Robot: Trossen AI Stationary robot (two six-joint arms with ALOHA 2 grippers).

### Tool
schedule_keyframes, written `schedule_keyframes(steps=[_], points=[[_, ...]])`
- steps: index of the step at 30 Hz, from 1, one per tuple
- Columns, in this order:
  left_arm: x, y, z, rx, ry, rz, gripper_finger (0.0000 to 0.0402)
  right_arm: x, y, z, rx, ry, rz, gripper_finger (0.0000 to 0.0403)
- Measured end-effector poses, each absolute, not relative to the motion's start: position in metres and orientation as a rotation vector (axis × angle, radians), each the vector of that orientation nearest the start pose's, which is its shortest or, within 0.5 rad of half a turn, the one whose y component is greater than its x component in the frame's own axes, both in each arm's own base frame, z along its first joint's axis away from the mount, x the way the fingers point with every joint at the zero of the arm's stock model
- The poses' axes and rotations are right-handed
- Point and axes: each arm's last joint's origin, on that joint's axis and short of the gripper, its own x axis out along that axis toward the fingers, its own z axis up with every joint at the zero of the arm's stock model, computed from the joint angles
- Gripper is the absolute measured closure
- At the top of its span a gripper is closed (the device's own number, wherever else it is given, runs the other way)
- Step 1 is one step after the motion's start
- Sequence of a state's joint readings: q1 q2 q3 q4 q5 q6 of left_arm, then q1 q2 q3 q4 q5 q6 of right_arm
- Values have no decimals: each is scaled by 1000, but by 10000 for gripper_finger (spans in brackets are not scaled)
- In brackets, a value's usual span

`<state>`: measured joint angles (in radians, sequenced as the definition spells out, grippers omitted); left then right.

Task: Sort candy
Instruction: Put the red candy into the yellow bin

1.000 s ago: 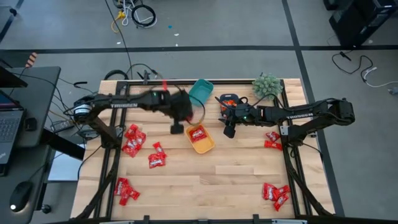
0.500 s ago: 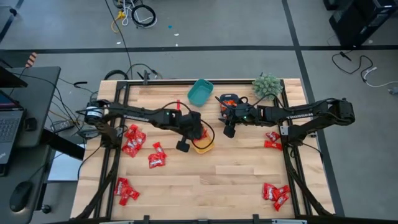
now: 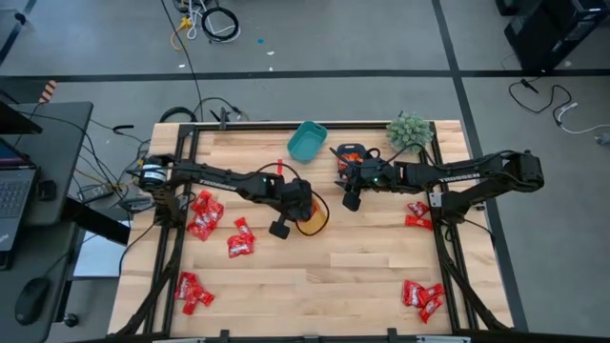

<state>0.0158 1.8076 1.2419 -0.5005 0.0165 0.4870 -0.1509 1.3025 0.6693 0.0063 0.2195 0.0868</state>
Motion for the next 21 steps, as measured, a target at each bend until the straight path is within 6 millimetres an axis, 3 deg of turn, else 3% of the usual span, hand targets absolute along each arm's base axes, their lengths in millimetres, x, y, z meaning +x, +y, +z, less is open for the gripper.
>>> schedule_keyframes(steps=[6,17,21], points=[[367,0,194,447,1064,-206,373,257,-45,205,61,613,-385,245],[368,0,203,465,1100,-126,245,257,-46,206,62,608,-387,245],[363,1,219,427,1199,-68,247,257,-46,206,61,609,-386,245]])
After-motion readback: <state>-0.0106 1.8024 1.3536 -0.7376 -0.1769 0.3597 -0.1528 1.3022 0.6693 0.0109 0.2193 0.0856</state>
